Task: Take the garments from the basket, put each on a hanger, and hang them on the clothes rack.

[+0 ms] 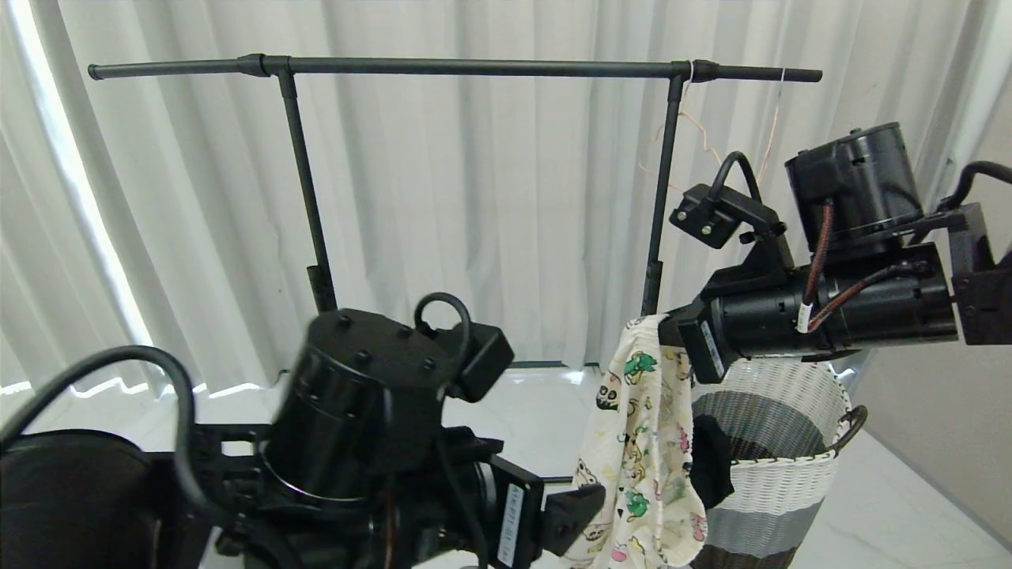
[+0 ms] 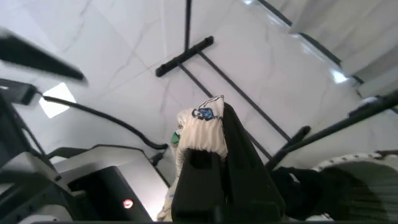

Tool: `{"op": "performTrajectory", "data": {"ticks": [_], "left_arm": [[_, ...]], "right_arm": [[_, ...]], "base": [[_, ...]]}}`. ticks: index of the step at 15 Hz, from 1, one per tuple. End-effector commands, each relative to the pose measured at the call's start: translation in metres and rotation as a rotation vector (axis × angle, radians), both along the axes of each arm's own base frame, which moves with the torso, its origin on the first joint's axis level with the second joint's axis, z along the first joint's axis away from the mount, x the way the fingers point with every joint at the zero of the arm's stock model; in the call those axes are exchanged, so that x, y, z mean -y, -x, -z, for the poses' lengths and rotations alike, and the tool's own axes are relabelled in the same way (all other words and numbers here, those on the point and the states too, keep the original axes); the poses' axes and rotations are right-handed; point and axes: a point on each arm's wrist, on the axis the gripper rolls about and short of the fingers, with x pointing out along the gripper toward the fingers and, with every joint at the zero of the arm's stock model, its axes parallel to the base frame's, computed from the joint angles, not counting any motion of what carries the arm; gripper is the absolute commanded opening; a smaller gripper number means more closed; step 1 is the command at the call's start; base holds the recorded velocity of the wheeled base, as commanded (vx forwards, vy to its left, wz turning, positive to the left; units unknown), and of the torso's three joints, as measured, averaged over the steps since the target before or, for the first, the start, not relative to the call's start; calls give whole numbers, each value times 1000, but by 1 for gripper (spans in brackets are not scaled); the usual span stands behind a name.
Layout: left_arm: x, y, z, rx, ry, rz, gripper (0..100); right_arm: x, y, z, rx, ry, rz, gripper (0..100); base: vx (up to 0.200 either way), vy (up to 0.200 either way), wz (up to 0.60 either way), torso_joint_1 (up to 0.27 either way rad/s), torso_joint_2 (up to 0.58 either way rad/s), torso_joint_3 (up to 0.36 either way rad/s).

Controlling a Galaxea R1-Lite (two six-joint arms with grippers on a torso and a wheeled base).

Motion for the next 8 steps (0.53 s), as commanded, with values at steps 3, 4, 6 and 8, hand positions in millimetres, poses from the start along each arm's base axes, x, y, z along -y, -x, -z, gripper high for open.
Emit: {"op": "performTrajectory", "data": {"ticks": [3, 4, 6, 8], "left_arm": [[37, -7, 37, -88, -15, 4, 100], [39, -13, 43, -97, -19, -38, 100], [41, -22, 52, -107, -28, -112, 100], [42, -23, 59, -135, -30, -143, 100]], "right_arm": [[-18, 2, 3, -9, 2, -46, 0], [-19, 4, 2, -6, 0, -51, 0], [-23, 8, -1, 1, -6, -69, 0], [-28, 14, -3, 9, -13, -94, 0]], "base": [[0, 0, 0, 0, 0, 0], [0, 0, 0, 0, 0, 0], [0, 0, 0, 0, 0, 0], [0, 0, 0, 0, 0, 0]]}}
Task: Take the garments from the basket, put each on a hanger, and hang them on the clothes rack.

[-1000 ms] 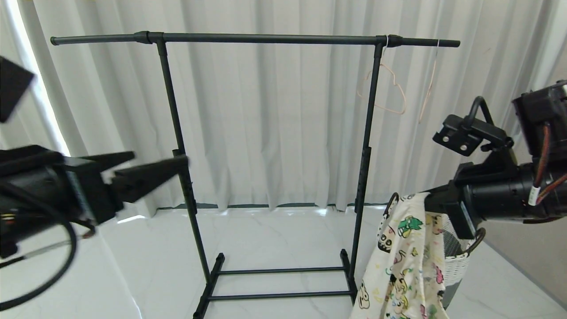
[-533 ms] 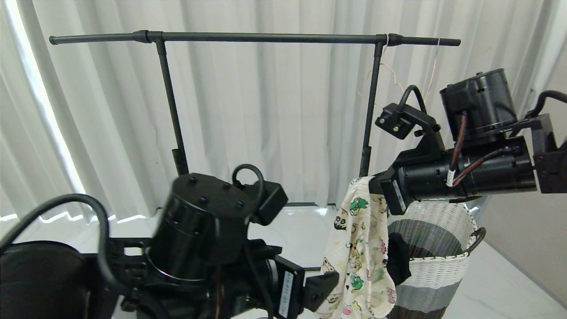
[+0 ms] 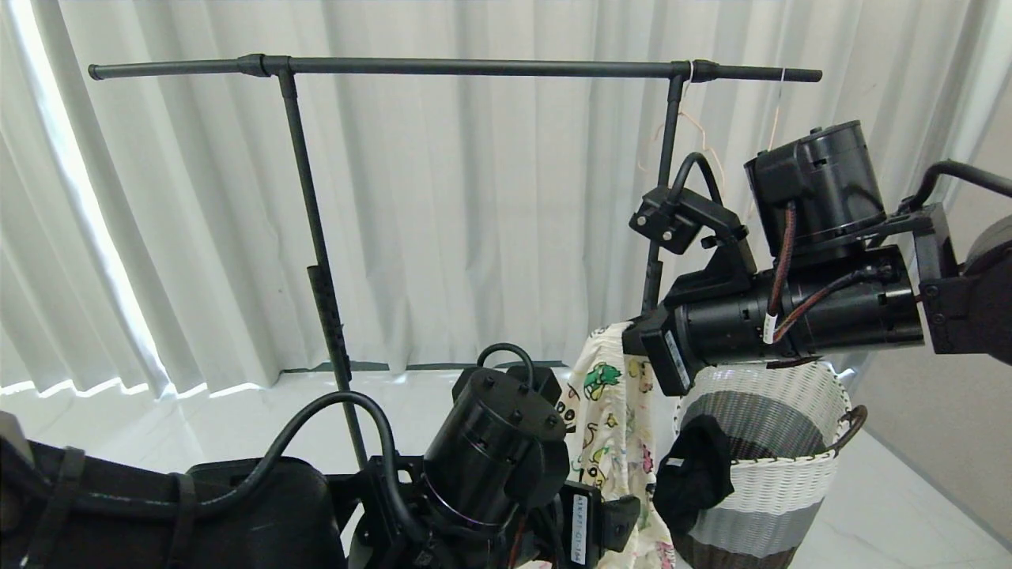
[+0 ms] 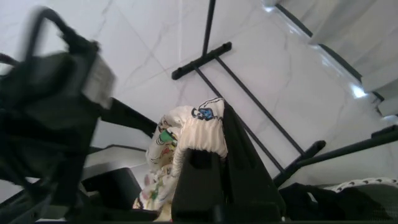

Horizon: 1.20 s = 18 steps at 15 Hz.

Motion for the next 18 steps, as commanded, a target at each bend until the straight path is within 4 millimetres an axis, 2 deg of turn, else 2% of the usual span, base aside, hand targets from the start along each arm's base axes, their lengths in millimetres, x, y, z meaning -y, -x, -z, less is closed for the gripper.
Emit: {"op": "performTrajectory", "data": {"ticks": [1, 6, 9, 11, 14, 16, 18], "left_arm": [[5, -4, 19, -22, -57, -39, 100], [4, -1, 38, -45, -122, -83, 100], [1, -3, 60, -39, -224, -145, 100], [-10, 7, 68, -60, -268, -140, 100], [-31, 22, 59, -57, -267, -130, 100], [-46, 33, 59, -64, -285, -130, 100], [-59, 41, 57, -62, -294, -136, 100]], "right_arm": [[-4, 6, -4, 12, -7, -19, 0], [-11, 14, -4, 29, 9, -8, 0], [-11, 13, -10, 43, -5, 0, 0], [-4, 6, -7, 57, 22, 74, 0], [17, -11, 8, 54, 101, 246, 0], [29, -14, 5, 59, 99, 285, 0], [36, -8, -1, 71, 89, 291, 0]], "base": [[0, 0, 0, 0, 0, 0], [0, 0, 0, 0, 0, 0], [0, 0, 0, 0, 0, 0], [0, 0, 0, 0, 0, 0], [0, 0, 0, 0, 0, 0], [0, 0, 0, 0, 0, 0], [0, 0, 0, 0, 0, 0]]}}
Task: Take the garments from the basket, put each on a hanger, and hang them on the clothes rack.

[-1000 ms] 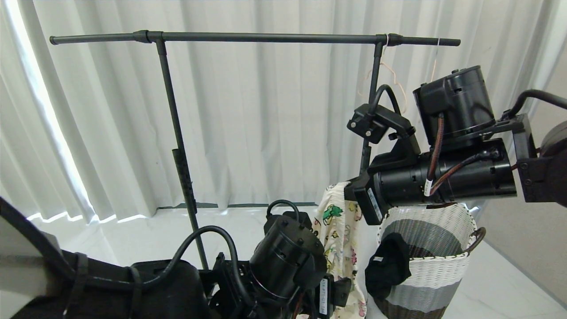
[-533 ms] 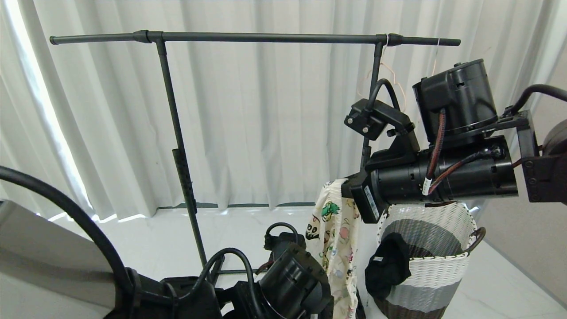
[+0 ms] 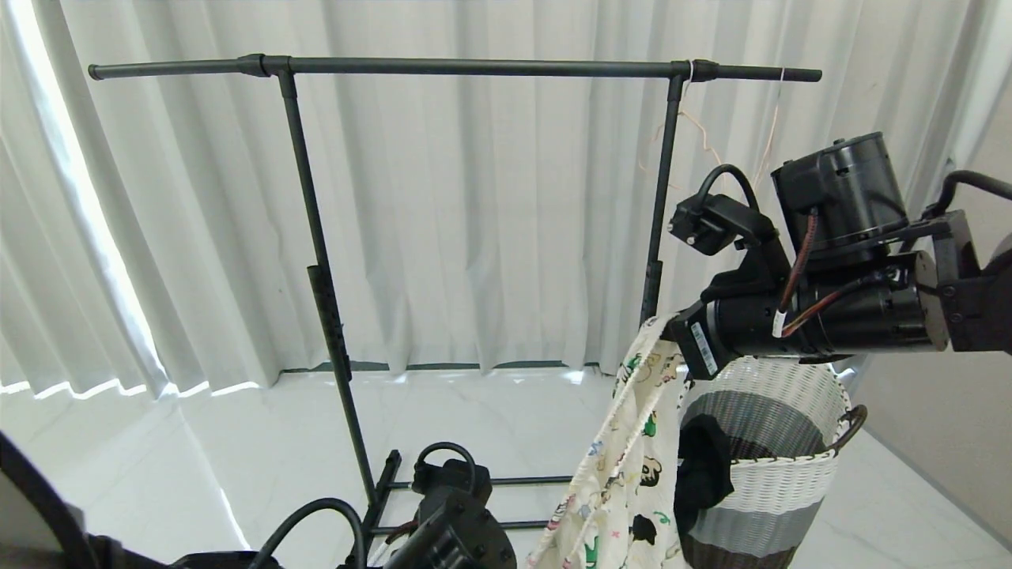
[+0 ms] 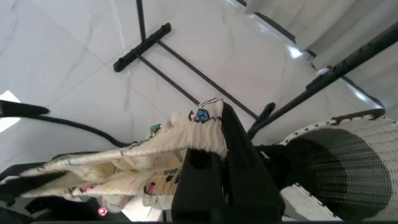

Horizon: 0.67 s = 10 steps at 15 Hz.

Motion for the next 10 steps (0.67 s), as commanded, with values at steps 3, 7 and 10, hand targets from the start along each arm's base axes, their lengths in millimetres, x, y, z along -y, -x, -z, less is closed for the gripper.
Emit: {"op": "performTrajectory", "data": {"ticks": [3, 7, 10], "left_arm": [[-18, 12, -25, 69, 52, 17, 0], [-26, 15, -47, 230, 4, 58, 0], [-42, 10, -96, 429, 9, 160, 0]], "right_arm": [[20, 22, -3, -1, 3, 6, 0], [43, 49, 4, -19, 46, 39, 0], [60, 70, -2, -23, 51, 39, 0]], "base": [[0, 0, 0, 0, 0, 0], [0, 0, 0, 0, 0, 0], [0, 0, 0, 0, 0, 0]]}}
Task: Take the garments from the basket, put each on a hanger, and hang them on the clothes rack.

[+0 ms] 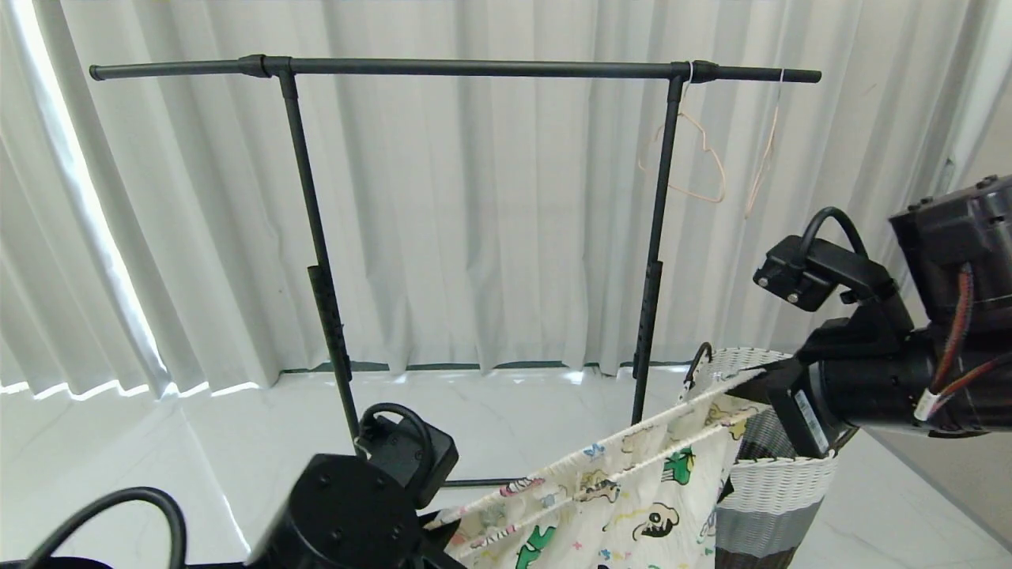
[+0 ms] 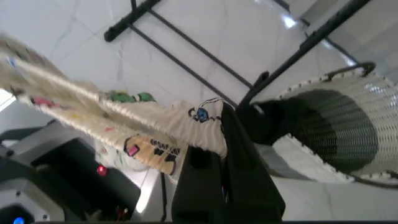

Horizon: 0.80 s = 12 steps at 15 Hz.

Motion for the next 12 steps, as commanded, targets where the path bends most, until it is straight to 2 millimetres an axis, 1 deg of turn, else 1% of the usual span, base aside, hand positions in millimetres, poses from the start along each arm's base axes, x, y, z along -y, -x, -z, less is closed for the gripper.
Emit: {"op": "performTrajectory", "data": {"ticks": [1, 2, 4, 5, 6, 7, 8, 9, 10, 11, 12], "left_arm": [[-20, -12, -62, 177, 57, 25, 0], [-24, -19, -87, 213, 37, 32, 0], [-23, -27, -138, 242, 69, 42, 0], [-22, -29, -153, 252, 77, 38, 0], [-18, -33, -182, 283, 110, 41, 0], [-15, -36, -197, 307, 134, 40, 0], [-12, -39, -204, 318, 144, 39, 0], [-9, -42, -222, 344, 169, 37, 0], [-11, -40, -229, 345, 167, 38, 0], [-14, -35, -231, 327, 150, 45, 0], [-16, -30, -230, 321, 133, 60, 0]], "right_arm": [[16, 19, -20, 58, -43, -3, 0], [16, 20, -30, 84, -62, -4, 0], [16, 21, -54, 123, -89, -6, 0], [16, 21, -62, 134, -95, -8, 0], [16, 20, -81, 181, -112, -15, 0], [16, 19, -93, 211, -119, -23, 0], [15, 19, -101, 228, -123, -27, 0], [15, 19, -117, 263, -123, -38, 0], [15, 18, -124, 285, -121, -46, 0], [15, 17, -129, 303, -123, -48, 0], [16, 18, -128, 300, -121, -47, 0]], "base": [[0, 0, 0, 0, 0, 0], [0, 0, 0, 0, 0, 0], [0, 0, 0, 0, 0, 0], [0, 0, 0, 0, 0, 0], [0, 0, 0, 0, 0, 0], [0, 0, 0, 0, 0, 0], [0, 0, 0, 0, 0, 0], [0, 0, 0, 0, 0, 0], [0, 0, 0, 0, 0, 0], [0, 0, 0, 0, 0, 0], [0, 0, 0, 0, 0, 0]]}}
